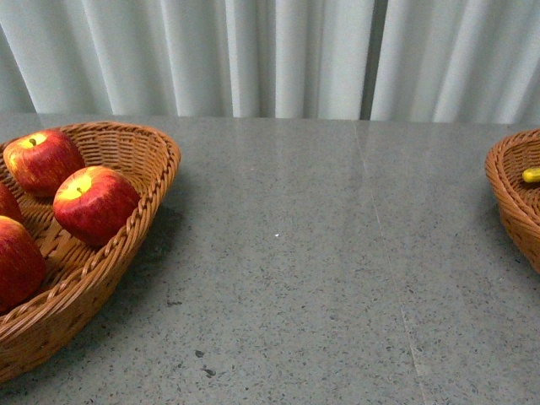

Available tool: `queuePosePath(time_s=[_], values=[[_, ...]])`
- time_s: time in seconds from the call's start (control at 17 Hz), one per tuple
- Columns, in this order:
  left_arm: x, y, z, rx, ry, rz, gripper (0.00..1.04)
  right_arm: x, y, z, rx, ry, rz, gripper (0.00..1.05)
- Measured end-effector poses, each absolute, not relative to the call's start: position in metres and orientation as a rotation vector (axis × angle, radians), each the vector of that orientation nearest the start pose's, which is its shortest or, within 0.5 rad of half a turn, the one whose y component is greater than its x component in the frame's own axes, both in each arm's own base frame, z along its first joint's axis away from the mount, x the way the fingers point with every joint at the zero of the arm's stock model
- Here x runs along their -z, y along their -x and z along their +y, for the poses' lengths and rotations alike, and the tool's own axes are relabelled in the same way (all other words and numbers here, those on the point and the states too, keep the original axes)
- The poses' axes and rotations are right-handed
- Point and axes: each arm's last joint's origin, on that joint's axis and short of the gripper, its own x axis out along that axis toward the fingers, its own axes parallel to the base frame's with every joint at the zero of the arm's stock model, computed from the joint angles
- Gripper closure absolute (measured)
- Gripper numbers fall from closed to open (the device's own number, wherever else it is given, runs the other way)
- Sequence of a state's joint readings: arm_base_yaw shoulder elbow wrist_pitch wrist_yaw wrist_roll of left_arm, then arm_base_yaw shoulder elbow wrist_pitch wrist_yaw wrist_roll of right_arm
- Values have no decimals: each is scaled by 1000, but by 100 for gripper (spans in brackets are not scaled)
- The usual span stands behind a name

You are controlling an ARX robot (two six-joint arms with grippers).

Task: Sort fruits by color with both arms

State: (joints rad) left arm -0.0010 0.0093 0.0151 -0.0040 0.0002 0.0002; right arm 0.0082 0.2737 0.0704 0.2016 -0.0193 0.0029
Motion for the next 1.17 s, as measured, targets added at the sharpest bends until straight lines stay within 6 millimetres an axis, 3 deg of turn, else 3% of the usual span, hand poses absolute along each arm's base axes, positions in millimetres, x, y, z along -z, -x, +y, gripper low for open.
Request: queuePosePath(time_s=[0.47, 1.0, 1.06, 1.17], values=[[-168, -97, 0, 0, 0, -2, 7, -166, -104, 0, 1, -3, 26, 103], [-168, -97, 0, 0, 0, -2, 7, -167, -97, 0, 0, -3, -4, 103], [-168, -97, 0, 1, -1, -2, 7, -167, -97, 0, 0, -3, -4, 98], [-168, -97, 0, 1, 0, -2, 7, -167, -97, 0, 0, -3, -4, 75]])
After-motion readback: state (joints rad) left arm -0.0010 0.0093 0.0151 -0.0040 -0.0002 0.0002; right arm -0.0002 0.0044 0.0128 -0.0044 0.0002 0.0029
